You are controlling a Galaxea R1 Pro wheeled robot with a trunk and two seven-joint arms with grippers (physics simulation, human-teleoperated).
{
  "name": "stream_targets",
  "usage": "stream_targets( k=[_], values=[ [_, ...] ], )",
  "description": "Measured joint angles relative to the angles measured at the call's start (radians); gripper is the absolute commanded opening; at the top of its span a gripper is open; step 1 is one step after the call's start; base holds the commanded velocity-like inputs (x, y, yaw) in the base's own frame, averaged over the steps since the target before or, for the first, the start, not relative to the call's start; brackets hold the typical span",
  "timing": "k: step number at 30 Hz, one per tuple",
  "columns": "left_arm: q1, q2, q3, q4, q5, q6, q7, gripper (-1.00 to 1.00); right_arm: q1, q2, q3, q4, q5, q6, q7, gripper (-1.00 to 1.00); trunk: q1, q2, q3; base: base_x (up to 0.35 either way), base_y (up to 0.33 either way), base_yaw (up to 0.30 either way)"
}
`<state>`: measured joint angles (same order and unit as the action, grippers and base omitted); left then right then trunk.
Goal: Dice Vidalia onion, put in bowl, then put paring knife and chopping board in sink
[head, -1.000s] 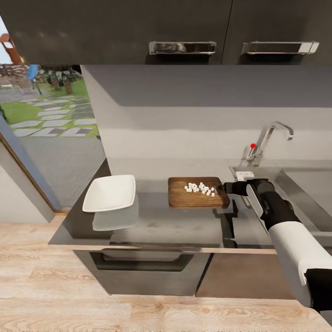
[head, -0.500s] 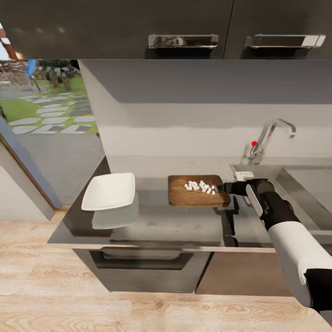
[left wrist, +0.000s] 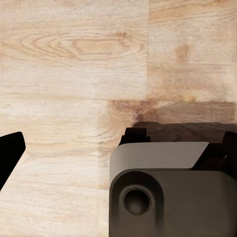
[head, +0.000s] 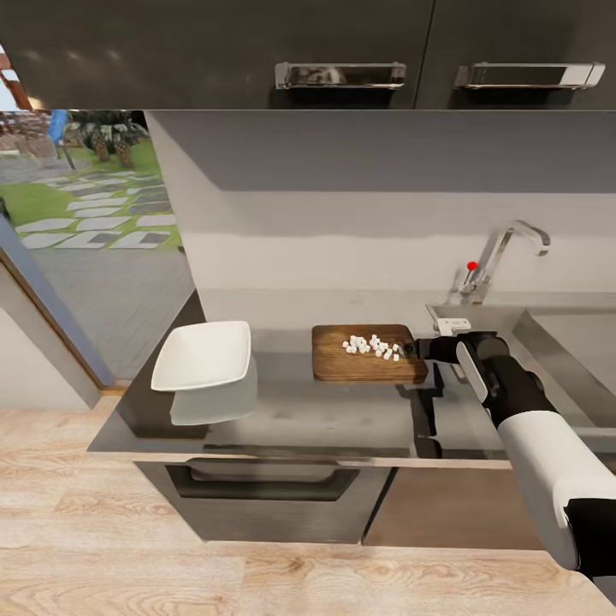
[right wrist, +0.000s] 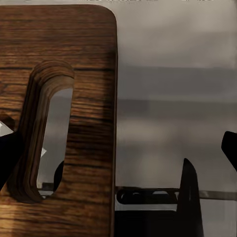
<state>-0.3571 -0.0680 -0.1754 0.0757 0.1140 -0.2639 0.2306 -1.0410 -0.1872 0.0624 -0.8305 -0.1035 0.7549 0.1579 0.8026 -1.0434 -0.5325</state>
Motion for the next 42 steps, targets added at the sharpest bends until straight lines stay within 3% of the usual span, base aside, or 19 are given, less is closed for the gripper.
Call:
stream_targets(
  k=[42],
  values=[
    [0.0,0.0,0.0,0.0,0.0,0.0,0.0,1.0,0.0,0.0,0.0,0.0,0.0,0.0,0.0,1.0,0.0,0.0,-0.003,0.005,0.002,0.014]
  ],
)
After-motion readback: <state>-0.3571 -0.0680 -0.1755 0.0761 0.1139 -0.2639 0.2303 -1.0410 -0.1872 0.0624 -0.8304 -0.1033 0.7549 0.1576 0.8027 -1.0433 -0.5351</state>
